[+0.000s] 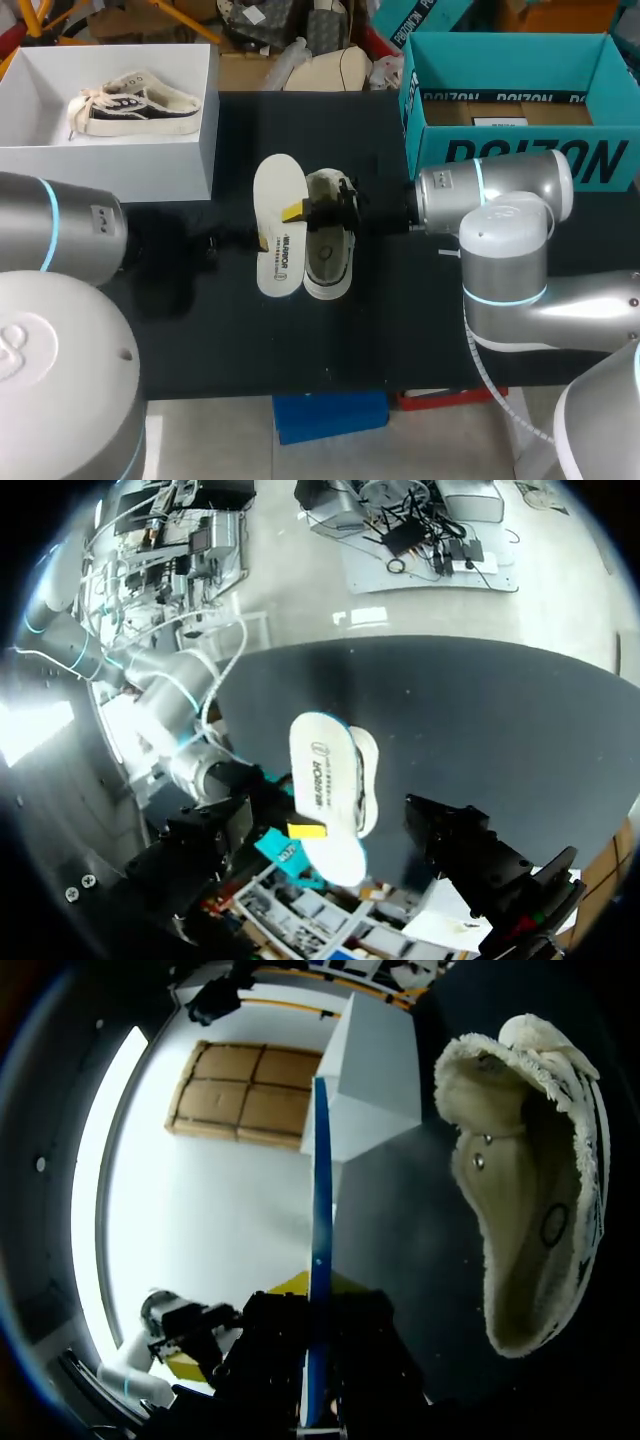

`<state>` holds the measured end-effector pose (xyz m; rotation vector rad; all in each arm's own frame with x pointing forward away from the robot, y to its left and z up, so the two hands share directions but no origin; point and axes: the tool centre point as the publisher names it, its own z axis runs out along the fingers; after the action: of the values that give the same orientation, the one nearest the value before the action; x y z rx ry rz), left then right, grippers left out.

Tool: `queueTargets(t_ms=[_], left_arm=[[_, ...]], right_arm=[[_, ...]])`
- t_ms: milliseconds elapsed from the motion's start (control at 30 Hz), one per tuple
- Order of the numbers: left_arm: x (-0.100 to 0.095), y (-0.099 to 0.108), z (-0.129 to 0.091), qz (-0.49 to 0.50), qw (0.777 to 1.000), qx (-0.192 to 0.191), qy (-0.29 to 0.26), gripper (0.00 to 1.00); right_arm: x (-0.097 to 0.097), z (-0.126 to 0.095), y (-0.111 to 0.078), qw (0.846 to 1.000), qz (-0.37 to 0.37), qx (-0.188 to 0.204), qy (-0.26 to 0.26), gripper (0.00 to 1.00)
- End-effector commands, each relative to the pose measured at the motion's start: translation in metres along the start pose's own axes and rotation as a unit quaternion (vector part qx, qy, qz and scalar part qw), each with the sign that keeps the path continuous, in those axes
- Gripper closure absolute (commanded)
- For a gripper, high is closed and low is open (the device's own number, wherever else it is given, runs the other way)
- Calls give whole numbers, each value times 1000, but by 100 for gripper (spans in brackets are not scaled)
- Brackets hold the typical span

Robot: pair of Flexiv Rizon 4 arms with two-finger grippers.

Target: Take the shoe out of the shoebox, open the shoe tongue, remove and reinsert the insole, then place the shoe into the shoebox

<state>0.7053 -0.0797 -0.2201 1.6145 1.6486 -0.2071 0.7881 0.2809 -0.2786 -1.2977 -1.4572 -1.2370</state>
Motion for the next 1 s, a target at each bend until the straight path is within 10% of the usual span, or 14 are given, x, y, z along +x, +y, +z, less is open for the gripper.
queueTargets(t_ms=[33,600,1000], left_arm=[[-17,11,3,12,969,8,248,0],[-42,15,15,17,942,31,334,0],[-40,17,18,3,943,123,310,0]], right_arm=[[0,1,0,1000,0,-1,-1,100],[0,1,0,1000,0,-1,-1,100],[0,1,0,1000,0,-1,-1,100]])
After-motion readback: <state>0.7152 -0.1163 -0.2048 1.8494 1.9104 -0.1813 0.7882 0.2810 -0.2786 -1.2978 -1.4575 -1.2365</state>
